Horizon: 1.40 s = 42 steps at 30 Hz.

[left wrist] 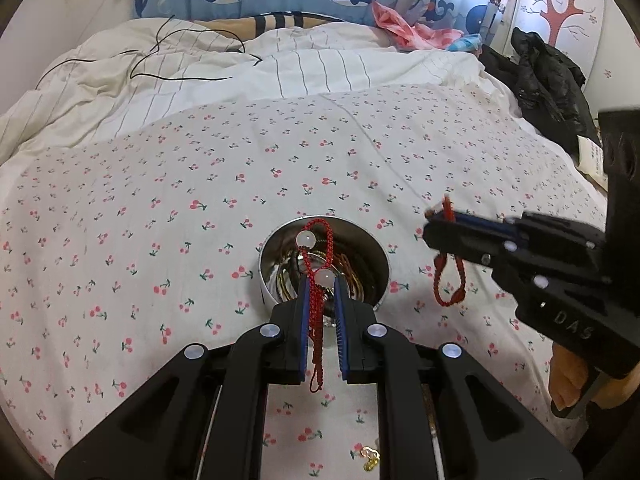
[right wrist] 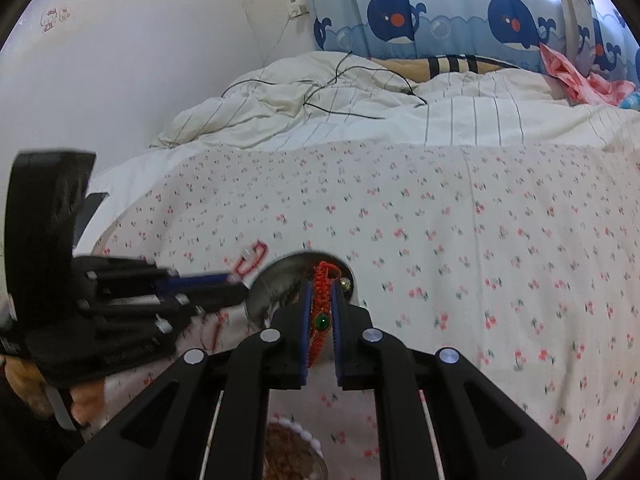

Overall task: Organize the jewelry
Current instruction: 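Lift both red cords and carry them over the silver tin, then open both grippers to drop the red cords into the tin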

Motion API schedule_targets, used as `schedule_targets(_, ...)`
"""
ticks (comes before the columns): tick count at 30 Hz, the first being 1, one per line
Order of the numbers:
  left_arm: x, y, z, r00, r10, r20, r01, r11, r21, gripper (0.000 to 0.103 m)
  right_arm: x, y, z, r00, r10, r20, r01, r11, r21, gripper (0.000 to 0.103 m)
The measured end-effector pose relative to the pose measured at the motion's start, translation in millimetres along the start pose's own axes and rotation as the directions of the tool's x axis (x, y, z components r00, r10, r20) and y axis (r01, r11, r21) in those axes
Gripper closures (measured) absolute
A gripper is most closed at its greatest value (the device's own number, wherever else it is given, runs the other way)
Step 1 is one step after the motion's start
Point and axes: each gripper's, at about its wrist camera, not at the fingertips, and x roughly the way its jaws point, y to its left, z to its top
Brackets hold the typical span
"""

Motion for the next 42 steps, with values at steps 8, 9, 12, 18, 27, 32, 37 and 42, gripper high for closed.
schedule_targets(8,16.3,9.4,7.7,0.999,-0.033,0.01,0.034,0.998,-0.044,0.092,28.4,10.4,11.8,1.0,0.001,-0.025,-0.001,1.0,-0.008,0.093)
schedule_targets(9,19.2,10.2,7.3,0.999,-0.039,0.007,0.039,0.998,-0.052,0.092,31.0,10.2,11.5,1.0,-0.001,-0.031,0.001,1.0,-0.005,0.093)
schedule_targets(12,28.6,10.6,5.7,0.999,-0.048,-0.007,0.047,0.997,-0.061,0.092,40.8,5.2,8.5,0.998,-0.011,-0.054,0.012,1.0,0.009,0.093)
schedule_targets(18,37.1,8.0,3.5,0.999,-0.041,-0.036,0.039,0.998,-0.057,0.092,52.6,-1.2,4.5,0.997,-0.012,-0.082,0.014,0.999,0.028,0.093)
schedule_targets(27,24.5,38.1,7.6,0.998,-0.055,-0.004,0.053,0.986,-0.161,0.063,62.8,-22.7,2.7,0.992,0.054,-0.114,-0.036,0.988,0.148,0.054)
schedule_targets(32,10.1,53.7,8.1,0.997,-0.076,0.03,0.081,0.973,-0.217,0.055,48.3,-27.1,8.0,0.994,0.077,-0.084,-0.062,0.984,0.169,0.047)
schedule_targets(37,-2.5,65.8,-4.2,0.999,-0.037,0.024,0.042,0.967,-0.249,0.044,22.2,-34.6,1.0,0.994,0.015,-0.11,0.002,0.989,0.148,0.043)
schedule_targets(42,-3.1,60.0,-31.3,0.998,0.01,-0.059,-0.022,0.978,-0.208,0.042,-8.2,-36.9,-39.8,0.983,-0.062,-0.171,0.076,0.994,0.078,0.037)
